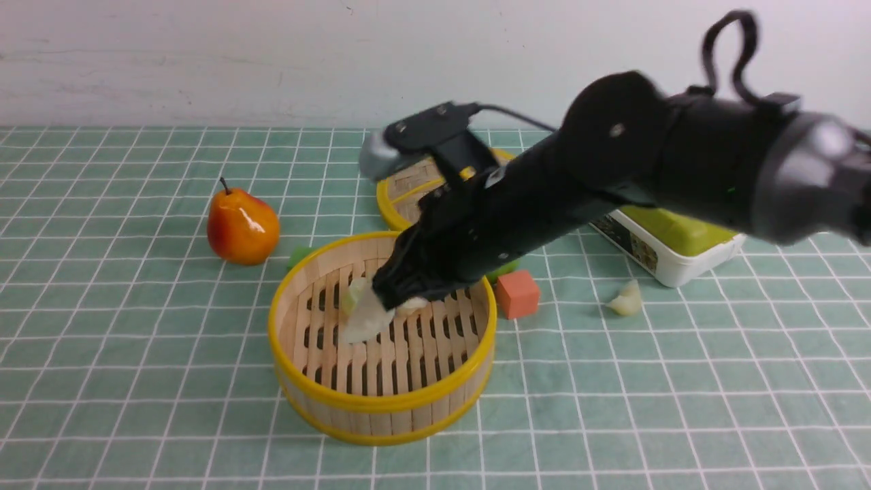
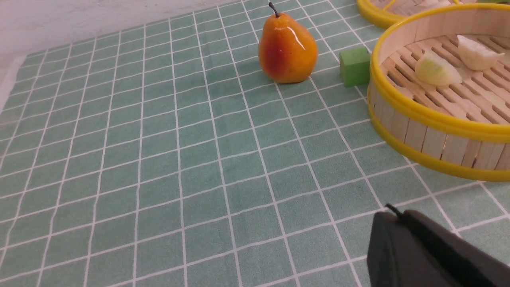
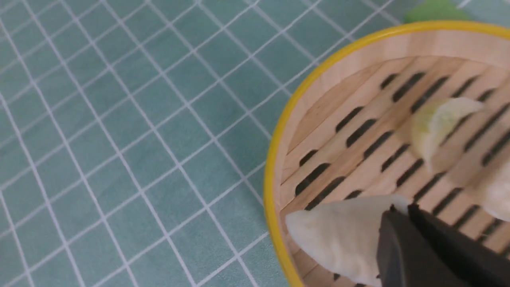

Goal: Put the dumplings into the steamer on the table with the blue tablecloth.
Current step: 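Place the dumpling in the bamboo steamer basket with the right gripper, then reach for and grasp a dumpling lying on the table beside the steamer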

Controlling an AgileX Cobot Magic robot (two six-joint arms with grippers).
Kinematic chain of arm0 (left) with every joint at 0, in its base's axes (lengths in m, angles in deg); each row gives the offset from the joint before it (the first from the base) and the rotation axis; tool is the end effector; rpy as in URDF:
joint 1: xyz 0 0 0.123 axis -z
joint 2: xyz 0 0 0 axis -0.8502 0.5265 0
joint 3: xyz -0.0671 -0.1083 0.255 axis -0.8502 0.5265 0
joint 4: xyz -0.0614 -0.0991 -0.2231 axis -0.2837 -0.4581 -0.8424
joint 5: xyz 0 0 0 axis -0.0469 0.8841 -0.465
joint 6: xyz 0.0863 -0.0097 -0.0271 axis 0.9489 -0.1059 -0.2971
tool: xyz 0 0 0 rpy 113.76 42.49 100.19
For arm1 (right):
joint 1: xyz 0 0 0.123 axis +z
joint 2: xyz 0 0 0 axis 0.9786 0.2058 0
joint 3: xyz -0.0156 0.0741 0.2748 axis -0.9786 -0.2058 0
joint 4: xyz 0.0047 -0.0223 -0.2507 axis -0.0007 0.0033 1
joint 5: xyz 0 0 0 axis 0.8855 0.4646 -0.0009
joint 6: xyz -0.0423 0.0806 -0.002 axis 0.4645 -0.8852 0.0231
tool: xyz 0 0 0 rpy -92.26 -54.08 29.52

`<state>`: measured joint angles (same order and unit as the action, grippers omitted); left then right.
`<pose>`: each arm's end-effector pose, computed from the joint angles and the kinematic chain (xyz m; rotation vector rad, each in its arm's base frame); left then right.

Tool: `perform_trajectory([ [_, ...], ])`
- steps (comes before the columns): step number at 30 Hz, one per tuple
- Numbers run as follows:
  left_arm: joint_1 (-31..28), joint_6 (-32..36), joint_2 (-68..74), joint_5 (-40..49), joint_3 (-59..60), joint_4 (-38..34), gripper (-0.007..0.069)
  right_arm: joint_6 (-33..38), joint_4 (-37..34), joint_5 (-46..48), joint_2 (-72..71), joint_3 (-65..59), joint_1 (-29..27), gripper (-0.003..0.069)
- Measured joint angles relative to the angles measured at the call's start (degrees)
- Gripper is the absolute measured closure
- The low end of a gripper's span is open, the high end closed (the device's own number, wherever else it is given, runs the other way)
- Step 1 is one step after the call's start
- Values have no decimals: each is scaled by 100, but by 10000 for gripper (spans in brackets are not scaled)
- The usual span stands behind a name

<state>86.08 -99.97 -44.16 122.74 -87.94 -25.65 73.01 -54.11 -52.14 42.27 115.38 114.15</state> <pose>0.0627 -0.0005 0.2505 0.3001 1.8794 0.0182 0.3302 0.2819 0.2643 -1.0189 2.2102 0.7059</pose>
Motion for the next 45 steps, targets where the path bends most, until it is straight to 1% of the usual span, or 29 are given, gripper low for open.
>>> perform_trajectory([
  [2, 0, 0, 0, 0, 0, 0, 628, 330, -21, 12, 327, 135, 76, 670],
  [6, 0, 0, 0, 0, 0, 5, 623, 731, 87, 21, 847, 363, 111, 669],
  [10, 0, 0, 0, 0, 0, 1, 620, 822, 340, -64, 1034, 432, 111, 659],
  [13, 0, 0, 0, 0, 0, 1, 617, 977, 608, -130, 1040, 444, 111, 621],
  [16, 0, 0, 0, 0, 0, 1, 614, 1061, 752, -144, 1059, 457, 111, 527],
  [21, 0, 0, 0, 0, 0, 6, 608, 1080, 814, -253, 1027, 461, 117, 318],
  [24, 0, 0, 0, 0, 0, 6, 608, 1033, 947, -212, 738, 461, 117, 231],
  [25, 0, 0, 0, 0, 0, 6, 608, 931, 1034, -167, 554, 461, 102, 208],
  [28, 0, 0, 0, 0, 0, 6, 608, 551, 1202, -114, 9, 461, -9, 187],
  [29, 0, 0, 0, 0, 0, 6, 608, 168, 1326, -92, -264, 461, -181, 183],
  [30, 0, 0, 0, 0, 0, 6, 607, 36, 1356, -79, -387, 461, -284, 182],
  [32, 0, 0, 0, 0, 0, 13, 607, -1006, 1546, 31, -736, 441, -852, 180],
  [34, 0, 0, 0, 0, 0, 13, 606, -1757, 1671, 236, -839, 320, -1358, 181],
  [36, 0, 0, 0, -5, 0, 18, 603, -2400, 1862, 497, -830, -76, -1946, 188],
  [38, 0, 0, 0, -6, 0, 18, 602, -2650, 1930, 582, -762, -571, -2345, 197],
  [39, 0, 0, 0, -6, 0, 18, 601, -2671, 1930, 574, -754, -686, -2423, 199],
  [40, 0, 0, 0, -13, 0, 18, 599, -2833, 1884, 466, -664, -1124, -2701, 206],
  [41, 0, 0, 0, -13, 0, 18, 599, -2883, 1830, 387, -648, -1273, -2790, 208],
  [43, 0, 0, 0, -17, 0, 18, 596, -3002, 1549, 1, -546, -1716, -3067, 214],
  [45, 0, 0, 0, -17, 0, 18, 596, -3023, 1242, -382, -484, -1870, -3172, 217],
])
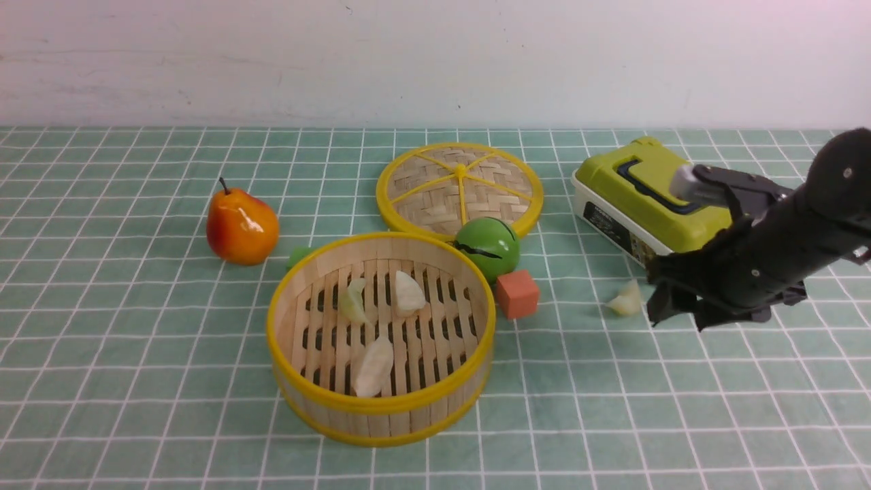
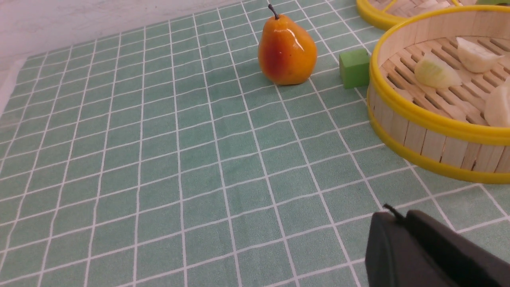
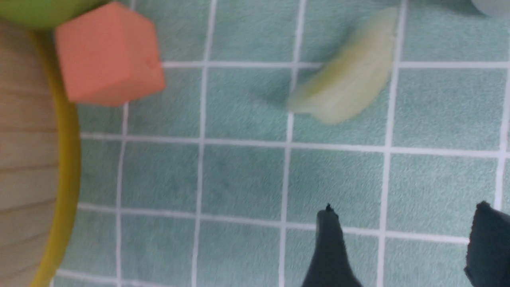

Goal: Put the dumplings into the steamer on the table with the blue tablecloth.
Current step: 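Reach for and grasp a dumpling lying on the table beside the steamer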

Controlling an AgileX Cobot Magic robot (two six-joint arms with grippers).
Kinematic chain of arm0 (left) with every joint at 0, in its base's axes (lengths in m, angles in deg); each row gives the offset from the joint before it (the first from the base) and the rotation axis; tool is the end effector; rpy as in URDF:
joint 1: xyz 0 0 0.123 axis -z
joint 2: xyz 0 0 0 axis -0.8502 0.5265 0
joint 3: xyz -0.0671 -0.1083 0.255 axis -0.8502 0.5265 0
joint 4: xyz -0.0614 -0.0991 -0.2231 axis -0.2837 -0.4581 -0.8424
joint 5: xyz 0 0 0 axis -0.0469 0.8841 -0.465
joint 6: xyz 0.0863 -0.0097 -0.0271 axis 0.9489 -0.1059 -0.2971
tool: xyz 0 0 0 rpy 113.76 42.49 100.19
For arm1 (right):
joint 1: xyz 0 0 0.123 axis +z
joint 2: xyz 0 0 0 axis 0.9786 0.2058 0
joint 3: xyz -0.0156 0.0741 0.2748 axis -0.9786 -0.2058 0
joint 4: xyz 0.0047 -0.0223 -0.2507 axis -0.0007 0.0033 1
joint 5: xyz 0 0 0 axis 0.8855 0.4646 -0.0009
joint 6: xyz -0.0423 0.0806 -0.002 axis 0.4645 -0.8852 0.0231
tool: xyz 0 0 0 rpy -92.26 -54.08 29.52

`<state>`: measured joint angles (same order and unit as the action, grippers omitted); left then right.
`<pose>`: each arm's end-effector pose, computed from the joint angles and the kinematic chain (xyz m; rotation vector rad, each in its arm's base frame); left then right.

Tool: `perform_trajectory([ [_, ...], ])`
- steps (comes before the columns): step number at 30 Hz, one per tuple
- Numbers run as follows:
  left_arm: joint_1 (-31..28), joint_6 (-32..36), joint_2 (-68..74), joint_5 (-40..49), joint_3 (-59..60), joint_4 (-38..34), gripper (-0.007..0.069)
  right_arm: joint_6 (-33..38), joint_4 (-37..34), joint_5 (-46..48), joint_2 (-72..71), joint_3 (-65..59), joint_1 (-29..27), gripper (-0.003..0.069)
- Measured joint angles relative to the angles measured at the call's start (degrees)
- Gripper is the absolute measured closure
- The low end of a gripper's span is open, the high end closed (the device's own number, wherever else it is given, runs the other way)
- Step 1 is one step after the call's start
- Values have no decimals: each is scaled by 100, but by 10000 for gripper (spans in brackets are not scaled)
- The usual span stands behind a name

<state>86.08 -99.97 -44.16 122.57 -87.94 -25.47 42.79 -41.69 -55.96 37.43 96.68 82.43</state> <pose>0.0628 -0.0005 0.2508 0.3022 1.8756 0.0197 0.3744 0.0499 0.2014 0.1690 2.6426 0.4308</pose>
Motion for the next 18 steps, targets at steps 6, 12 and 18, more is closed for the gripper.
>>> perform_trajectory([
  [6, 0, 0, 0, 19, 0, 0, 596, 80, -848, -1259, 285, -55, 18, 219],
  [12, 0, 0, 0, 44, 0, 0, 592, 176, -1423, -1853, 632, -55, 147, 219],
  [18, 0, 0, 0, 48, 0, 0, 587, 577, -1571, -1877, 819, -55, 469, 223],
])
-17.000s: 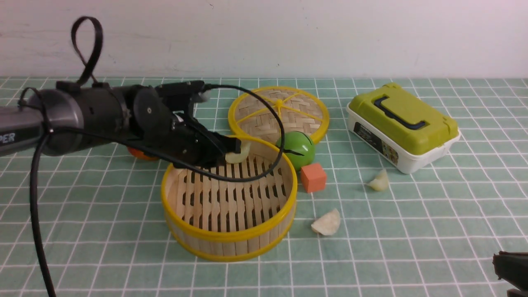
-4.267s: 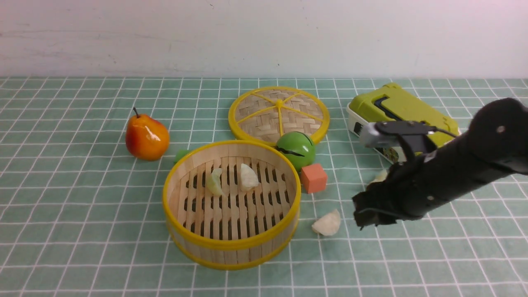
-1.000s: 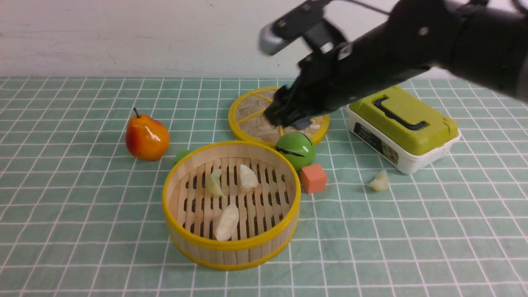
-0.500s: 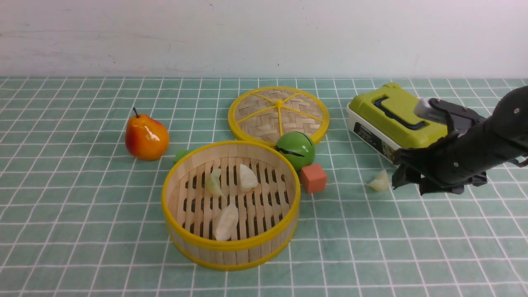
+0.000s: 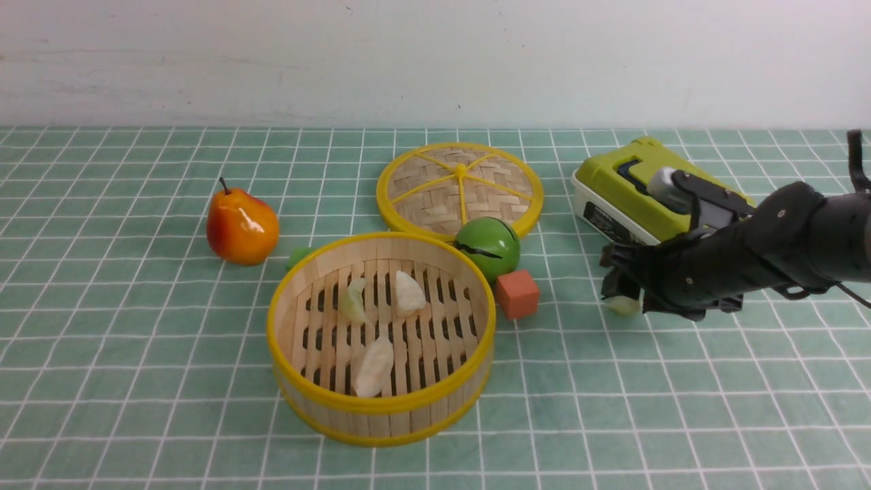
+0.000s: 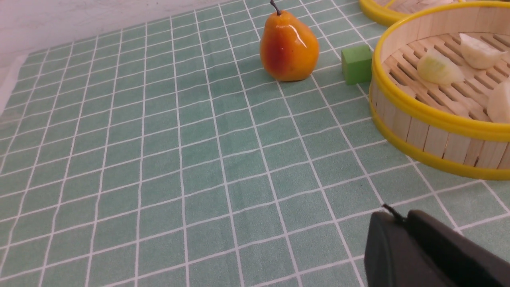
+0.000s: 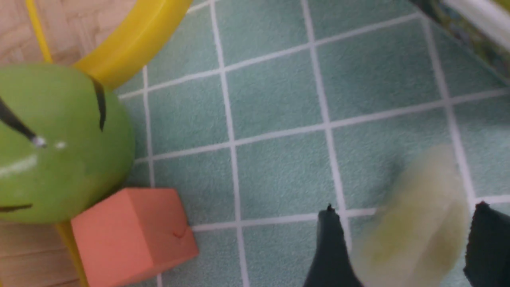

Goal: Put the dumplings into the steamer on the table with the blue tablecloth.
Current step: 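Reach for and grasp a dumpling lying on the table beside the steamer, then place the dumpling in the bamboo steamer basket with the right gripper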

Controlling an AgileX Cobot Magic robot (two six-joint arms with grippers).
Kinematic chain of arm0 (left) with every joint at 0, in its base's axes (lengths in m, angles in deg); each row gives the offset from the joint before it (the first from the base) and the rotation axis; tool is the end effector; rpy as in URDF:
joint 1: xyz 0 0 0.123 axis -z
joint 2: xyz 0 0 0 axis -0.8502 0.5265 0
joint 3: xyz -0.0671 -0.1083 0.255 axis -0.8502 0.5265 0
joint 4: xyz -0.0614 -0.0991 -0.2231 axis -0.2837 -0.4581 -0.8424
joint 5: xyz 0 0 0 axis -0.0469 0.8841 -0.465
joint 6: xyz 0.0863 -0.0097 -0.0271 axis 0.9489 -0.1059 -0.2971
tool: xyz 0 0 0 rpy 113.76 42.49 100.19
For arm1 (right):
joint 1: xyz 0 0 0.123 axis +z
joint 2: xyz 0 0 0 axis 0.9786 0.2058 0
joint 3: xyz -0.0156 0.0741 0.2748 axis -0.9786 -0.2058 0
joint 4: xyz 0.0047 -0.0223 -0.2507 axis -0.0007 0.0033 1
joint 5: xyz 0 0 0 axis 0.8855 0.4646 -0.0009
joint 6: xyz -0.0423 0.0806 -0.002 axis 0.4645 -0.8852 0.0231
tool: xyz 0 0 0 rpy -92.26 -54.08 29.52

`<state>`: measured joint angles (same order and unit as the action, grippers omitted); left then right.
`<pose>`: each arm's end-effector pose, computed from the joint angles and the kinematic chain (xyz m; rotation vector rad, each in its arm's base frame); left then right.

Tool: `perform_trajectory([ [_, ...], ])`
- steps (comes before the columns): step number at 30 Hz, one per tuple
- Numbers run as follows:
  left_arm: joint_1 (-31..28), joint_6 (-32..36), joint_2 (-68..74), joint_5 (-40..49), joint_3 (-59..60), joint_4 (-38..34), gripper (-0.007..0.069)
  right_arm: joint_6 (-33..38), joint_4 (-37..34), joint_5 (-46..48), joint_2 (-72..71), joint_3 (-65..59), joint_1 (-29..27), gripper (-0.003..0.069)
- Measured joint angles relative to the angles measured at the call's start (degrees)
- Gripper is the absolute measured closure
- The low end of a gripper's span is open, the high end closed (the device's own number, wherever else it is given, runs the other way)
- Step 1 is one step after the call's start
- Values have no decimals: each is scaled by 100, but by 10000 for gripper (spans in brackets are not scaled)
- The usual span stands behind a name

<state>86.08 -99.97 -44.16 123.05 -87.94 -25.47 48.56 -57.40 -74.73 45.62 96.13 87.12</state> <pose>0.0626 -0.0001 0.2502 0.3000 1.8829 0.0243 0.4018 0.0786 0.1586 0.3377 2.4647 0.4798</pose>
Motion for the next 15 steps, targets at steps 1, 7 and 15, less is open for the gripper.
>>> perform_trajectory([
  [1, 0, 0, 0, 0, 0, 0, 587, 57, 0, 0, 32, 0, 36, 230],
  [7, 0, 0, 0, 0, 0, 0, 587, 140, 114, 14, 117, 18, 71, 323],
  [15, 0, 0, 0, 0, 0, 0, 582, 159, 271, 174, 34, 31, 71, 375],
])
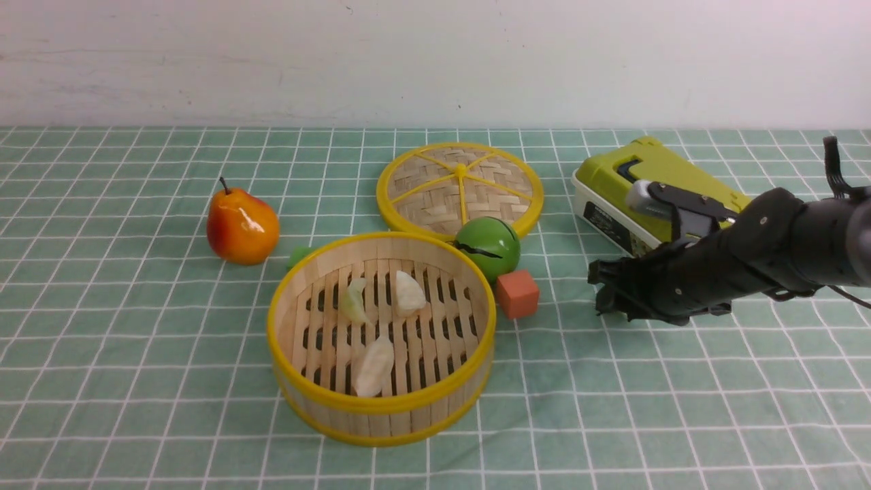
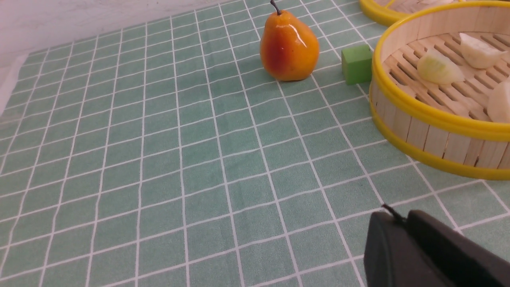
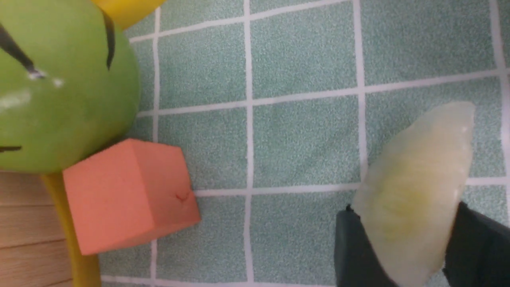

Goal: Put the dumplings into the steamer on the table with the blue tablecloth.
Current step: 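Place the dumpling in the bamboo steamer basket with the right gripper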

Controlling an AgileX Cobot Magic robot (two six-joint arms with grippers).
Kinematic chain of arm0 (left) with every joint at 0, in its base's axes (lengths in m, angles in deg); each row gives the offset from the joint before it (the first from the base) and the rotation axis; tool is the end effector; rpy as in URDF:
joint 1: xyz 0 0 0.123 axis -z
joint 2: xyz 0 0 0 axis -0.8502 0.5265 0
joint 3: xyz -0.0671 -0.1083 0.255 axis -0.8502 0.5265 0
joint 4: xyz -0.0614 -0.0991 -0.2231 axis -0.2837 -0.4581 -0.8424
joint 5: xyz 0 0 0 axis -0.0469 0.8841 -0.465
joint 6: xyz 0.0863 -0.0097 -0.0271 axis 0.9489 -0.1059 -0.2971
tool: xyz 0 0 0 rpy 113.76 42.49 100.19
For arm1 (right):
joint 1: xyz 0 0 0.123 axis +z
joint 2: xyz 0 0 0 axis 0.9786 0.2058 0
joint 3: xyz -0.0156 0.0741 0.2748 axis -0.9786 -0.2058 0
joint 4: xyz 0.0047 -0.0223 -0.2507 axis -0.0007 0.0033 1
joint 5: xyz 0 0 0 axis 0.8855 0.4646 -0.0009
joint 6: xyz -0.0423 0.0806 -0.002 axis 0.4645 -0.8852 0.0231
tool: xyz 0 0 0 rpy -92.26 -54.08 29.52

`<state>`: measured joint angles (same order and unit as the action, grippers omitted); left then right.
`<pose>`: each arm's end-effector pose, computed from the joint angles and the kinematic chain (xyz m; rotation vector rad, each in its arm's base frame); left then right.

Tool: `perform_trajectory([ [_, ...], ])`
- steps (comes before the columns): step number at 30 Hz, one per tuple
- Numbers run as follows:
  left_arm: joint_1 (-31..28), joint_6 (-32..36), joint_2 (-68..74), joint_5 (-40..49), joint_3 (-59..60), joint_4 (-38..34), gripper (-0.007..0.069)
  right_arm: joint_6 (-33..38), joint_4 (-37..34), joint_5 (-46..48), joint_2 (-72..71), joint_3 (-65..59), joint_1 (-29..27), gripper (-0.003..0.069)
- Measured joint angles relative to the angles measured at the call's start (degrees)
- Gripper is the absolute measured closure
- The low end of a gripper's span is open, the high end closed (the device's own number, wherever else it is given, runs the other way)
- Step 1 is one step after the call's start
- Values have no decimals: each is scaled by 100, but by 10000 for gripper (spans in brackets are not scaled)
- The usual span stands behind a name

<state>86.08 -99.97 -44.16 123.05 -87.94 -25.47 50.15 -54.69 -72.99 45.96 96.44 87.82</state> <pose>0.0626 -0.0001 0.2502 0.3000 1.8829 0.0243 0.3997 0.0842 0.1560 0.2272 2.5035 0.4567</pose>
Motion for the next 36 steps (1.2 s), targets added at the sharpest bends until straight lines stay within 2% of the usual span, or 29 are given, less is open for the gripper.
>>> perform_trajectory([
  [3, 0, 0, 0, -6, 0, 0, 579, 43, 80, 111, -93, 0, 0, 407],
  [10, 0, 0, 0, -11, 0, 0, 575, 348, 511, 419, -624, 0, 0, 407],
  [18, 0, 0, 0, -11, 0, 0, 568, 369, 931, 787, -807, 0, 4, 407],
  [25, 0, 0, 0, -23, 0, 0, 566, 373, 934, 1145, -1146, -15, 85, 407],
  [29, 0, 0, 0, -27, 0, 0, 563, 460, 783, 1133, -1729, -15, 384, 407],
  [33, 0, 0, 0, -27, 0, 0, 561, 674, 472, 1104, -2023, -15, 1038, 407],
  [34, 0, 0, 0, -27, 0, 0, 561, 674, 472, 1104, -2023, -15, 1038, 407],
  [36, 0, 0, 0, -27, 0, 0, 561, 805, 321, 982, -1928, -15, 1610, 407],
])
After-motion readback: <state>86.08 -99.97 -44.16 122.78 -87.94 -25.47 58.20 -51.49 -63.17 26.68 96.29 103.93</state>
